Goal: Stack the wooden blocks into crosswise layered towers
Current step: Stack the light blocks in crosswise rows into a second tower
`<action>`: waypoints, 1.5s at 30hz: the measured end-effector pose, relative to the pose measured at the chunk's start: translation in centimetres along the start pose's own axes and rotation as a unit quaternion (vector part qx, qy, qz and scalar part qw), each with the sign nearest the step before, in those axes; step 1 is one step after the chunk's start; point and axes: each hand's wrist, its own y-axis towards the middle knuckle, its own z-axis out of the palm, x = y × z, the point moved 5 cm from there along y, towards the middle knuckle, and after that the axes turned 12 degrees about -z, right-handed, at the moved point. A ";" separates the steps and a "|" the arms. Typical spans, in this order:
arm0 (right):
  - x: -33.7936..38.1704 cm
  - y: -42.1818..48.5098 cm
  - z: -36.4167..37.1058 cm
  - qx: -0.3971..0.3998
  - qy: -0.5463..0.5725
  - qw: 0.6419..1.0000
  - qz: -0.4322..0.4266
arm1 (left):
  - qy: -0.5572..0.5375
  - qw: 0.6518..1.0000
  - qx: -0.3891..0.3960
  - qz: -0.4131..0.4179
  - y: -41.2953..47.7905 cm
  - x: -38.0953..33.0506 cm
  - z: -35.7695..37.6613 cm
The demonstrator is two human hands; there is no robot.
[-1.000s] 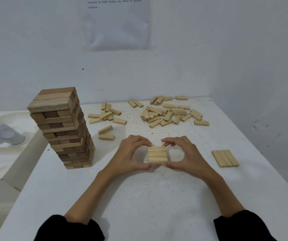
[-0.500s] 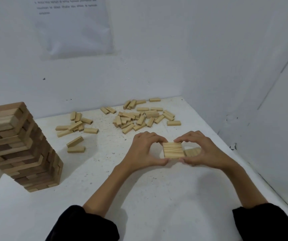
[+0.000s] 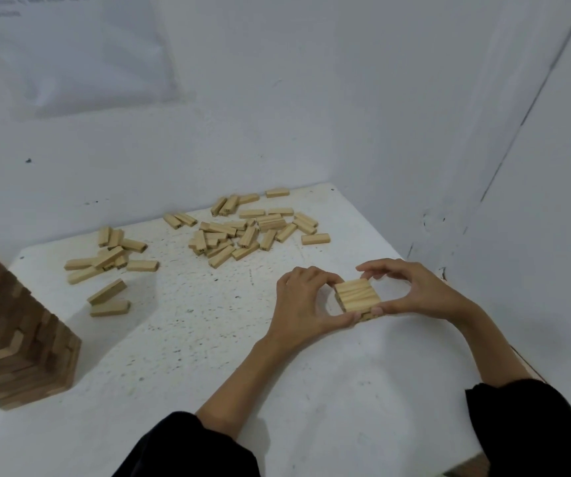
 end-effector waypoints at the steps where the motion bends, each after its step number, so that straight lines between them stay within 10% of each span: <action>1: -0.1 -0.2 -0.1 -0.005 0.003 1.000 0.002 | 0.004 1.000 -0.002 0.003 0.0 -0.1 0.1; 45: -1.0 -1.0 0.3 0.006 -0.020 0.999 0.033 | -0.033 0.995 0.090 -0.034 -0.4 -0.1 0.6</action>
